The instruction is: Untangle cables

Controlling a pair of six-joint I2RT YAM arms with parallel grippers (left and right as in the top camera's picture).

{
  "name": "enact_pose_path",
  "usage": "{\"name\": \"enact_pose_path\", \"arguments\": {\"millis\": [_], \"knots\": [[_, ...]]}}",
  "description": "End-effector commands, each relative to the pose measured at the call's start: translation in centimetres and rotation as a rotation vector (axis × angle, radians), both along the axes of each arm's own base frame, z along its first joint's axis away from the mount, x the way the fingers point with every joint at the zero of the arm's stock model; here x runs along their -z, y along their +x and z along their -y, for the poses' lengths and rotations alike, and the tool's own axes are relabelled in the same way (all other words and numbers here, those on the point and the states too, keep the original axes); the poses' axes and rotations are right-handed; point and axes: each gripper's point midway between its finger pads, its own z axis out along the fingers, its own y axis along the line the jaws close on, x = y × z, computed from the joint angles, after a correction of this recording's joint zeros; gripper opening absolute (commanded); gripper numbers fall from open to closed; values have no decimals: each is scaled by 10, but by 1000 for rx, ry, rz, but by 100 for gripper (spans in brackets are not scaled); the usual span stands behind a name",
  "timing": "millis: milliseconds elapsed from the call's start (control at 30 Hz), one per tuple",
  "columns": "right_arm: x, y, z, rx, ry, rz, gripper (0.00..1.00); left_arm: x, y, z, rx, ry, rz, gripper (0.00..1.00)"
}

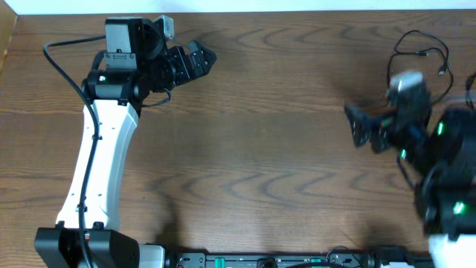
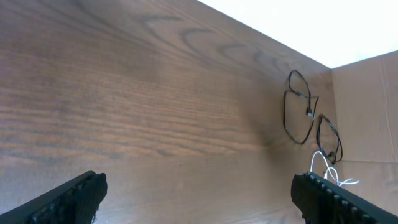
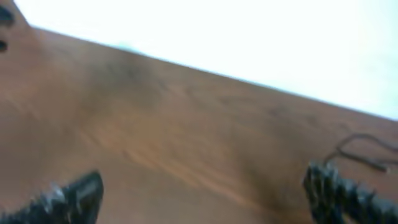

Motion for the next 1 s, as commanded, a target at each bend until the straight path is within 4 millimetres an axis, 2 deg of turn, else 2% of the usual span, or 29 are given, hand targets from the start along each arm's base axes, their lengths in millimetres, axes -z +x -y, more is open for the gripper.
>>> {"name": "enact_pose_path", "arguments": {"millis": [0, 133, 300, 400, 700, 767, 967], "knots": [[26, -23, 0, 4, -10, 94, 99, 5, 1, -1, 4, 15, -2, 100], [51, -47, 4, 27, -13, 288, 99, 5, 1, -1, 4, 15, -2, 100], [76, -57, 11, 68, -18, 399, 99, 5, 1, -1, 4, 15, -2, 100], [84, -58, 14, 87, -20, 433, 99, 5, 1, -1, 4, 15, -2, 100], [110, -56, 24, 144, -33, 401, 99, 5, 1, -1, 4, 15, -2, 99], [132, -56, 29, 176, -43, 307, 99, 5, 1, -1, 4, 15, -2, 100], [130, -55, 30, 182, -36, 312, 99, 5, 1, -1, 4, 15, -2, 100]]}}
